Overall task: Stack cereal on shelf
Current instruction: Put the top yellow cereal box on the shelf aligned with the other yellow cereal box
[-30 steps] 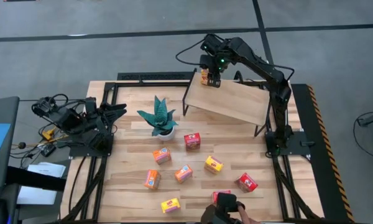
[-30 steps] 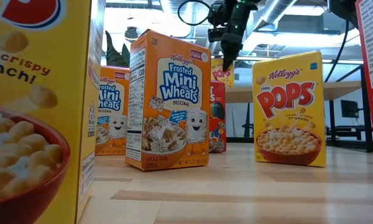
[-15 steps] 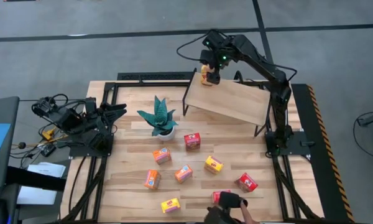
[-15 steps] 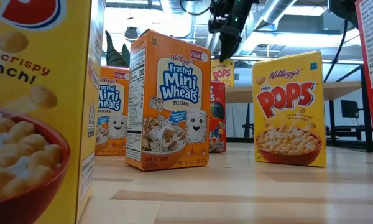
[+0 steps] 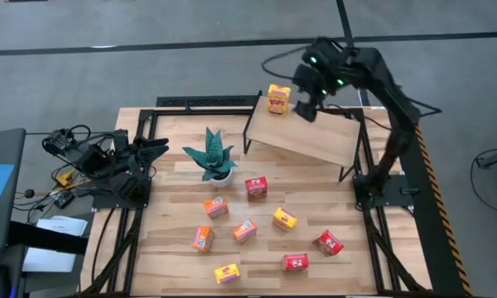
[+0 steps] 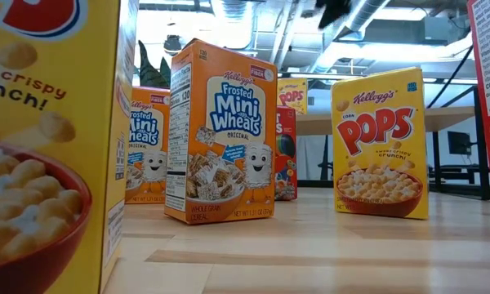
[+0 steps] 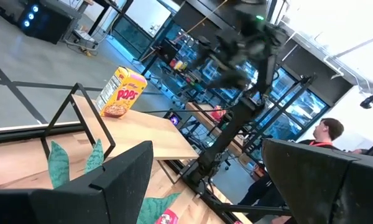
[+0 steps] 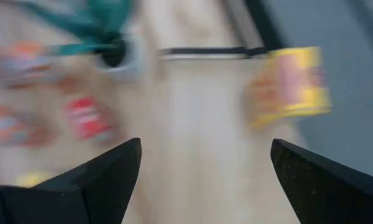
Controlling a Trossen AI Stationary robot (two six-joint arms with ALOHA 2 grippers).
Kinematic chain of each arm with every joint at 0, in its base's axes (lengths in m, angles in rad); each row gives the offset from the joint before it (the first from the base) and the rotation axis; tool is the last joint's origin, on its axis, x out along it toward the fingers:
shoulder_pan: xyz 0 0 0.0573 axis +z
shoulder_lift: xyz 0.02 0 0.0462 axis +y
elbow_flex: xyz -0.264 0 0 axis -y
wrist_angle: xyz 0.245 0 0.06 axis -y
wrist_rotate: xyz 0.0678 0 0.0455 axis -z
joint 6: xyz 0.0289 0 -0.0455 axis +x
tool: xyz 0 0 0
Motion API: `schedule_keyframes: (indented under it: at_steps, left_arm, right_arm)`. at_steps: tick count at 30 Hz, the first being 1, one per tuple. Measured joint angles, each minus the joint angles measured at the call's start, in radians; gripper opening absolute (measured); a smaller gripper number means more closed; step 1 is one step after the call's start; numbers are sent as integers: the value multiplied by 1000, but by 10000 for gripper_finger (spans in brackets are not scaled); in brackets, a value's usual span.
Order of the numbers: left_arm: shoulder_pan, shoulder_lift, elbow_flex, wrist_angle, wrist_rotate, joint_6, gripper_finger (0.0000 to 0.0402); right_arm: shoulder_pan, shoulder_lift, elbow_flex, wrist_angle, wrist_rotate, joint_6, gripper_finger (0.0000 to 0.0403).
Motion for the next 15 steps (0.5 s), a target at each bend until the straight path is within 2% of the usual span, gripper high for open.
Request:
schedule_keyframes:
  at_steps: [4,11,15]
  left_arm:
    - [0,0,0,-5,7,0,293]
    - [0,0,0,-33,12,-5,293]
    - [0,0,0,-44,12,-6,293]
  right_arm:
    - [170,-74,-56,1,-22,150,382]
    - [540,-138,-264,3,195,471,377]
    - [698,-133,-409,10,254,648,379]
